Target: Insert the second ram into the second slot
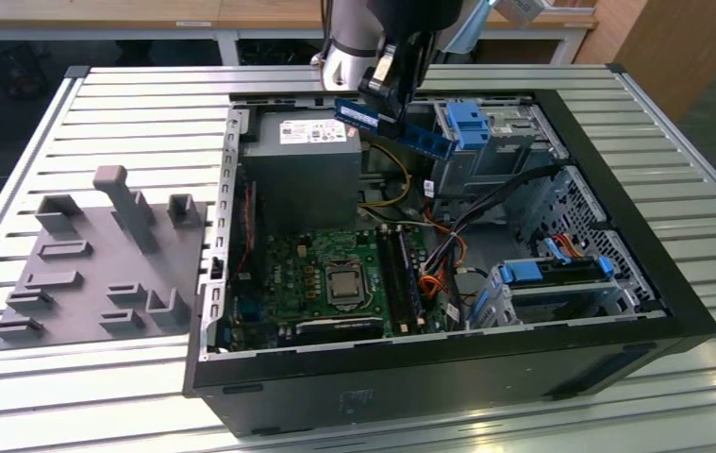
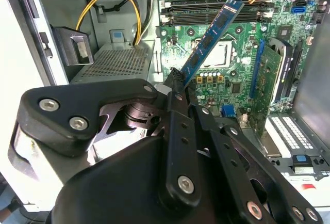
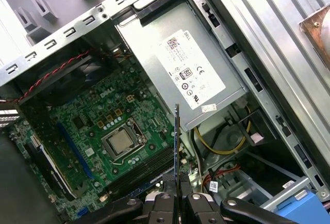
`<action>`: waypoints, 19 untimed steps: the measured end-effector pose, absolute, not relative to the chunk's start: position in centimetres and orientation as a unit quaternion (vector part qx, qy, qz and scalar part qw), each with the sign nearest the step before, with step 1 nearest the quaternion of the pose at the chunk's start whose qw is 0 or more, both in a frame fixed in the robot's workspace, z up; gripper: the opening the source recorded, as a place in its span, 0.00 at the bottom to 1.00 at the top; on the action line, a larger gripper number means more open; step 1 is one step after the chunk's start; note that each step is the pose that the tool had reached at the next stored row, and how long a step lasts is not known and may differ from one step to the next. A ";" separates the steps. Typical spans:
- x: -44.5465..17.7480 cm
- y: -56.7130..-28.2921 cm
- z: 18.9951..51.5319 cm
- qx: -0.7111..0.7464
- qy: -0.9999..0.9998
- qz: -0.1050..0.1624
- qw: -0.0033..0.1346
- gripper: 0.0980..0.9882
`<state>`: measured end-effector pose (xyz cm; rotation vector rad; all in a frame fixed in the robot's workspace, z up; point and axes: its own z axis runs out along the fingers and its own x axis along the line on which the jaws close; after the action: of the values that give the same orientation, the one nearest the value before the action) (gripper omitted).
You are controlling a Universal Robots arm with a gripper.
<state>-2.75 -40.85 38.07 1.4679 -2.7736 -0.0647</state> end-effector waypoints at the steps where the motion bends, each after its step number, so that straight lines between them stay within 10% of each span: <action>1: -2.8 -40.9 38.1 0.467 -0.884 -0.021 0.001 0.05; 19: -2.8 -40.9 38.1 0.403 -0.915 -0.020 0.000 0.05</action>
<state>-2.75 -40.85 38.05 1.2669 -2.8737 -0.0629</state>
